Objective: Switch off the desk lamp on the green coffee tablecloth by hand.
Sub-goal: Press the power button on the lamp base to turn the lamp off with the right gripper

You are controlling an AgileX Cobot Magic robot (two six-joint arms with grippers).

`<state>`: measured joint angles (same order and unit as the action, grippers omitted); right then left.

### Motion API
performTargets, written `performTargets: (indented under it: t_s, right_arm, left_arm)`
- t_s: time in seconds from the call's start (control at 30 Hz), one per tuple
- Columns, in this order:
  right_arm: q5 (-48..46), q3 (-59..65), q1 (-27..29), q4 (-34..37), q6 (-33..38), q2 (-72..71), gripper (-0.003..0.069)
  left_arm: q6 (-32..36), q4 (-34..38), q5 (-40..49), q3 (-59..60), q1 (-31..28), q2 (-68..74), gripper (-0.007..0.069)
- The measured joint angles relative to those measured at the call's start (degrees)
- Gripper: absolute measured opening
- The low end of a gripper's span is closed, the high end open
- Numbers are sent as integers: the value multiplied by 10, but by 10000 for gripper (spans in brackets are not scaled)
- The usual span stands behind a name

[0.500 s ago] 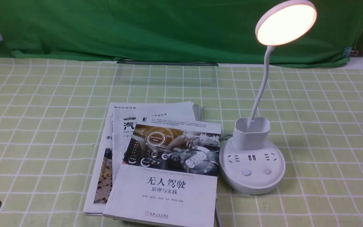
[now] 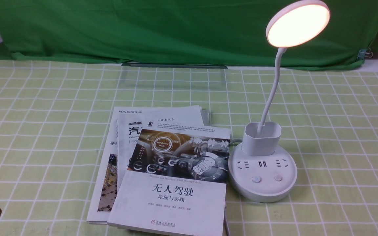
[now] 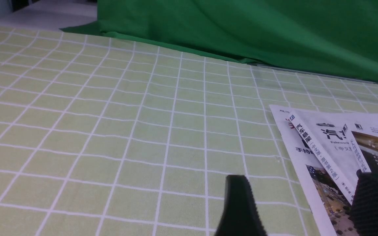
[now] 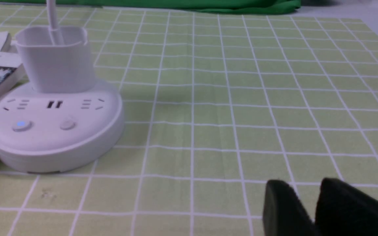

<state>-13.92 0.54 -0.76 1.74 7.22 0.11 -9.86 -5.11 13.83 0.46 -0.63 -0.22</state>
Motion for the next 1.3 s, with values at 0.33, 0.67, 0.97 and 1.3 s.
performTargets:
  t_s: [0.33,0.67,0.97,1.3]
  right_arm:
    - [0,0,0,0,0,0,244]
    - [19,0,0,9,-6,0,243]
    - [139,0,0,125,-250,0,243]
    - [42,-75,-37,125,-186,52,122]
  left_arm:
    - [0,0,0,0,0,0,410]
    - [0,0,0,0,0,0,410]
    - [0,0,0,0,0,0,410]
    - [0,0,1,0,0,0,410]
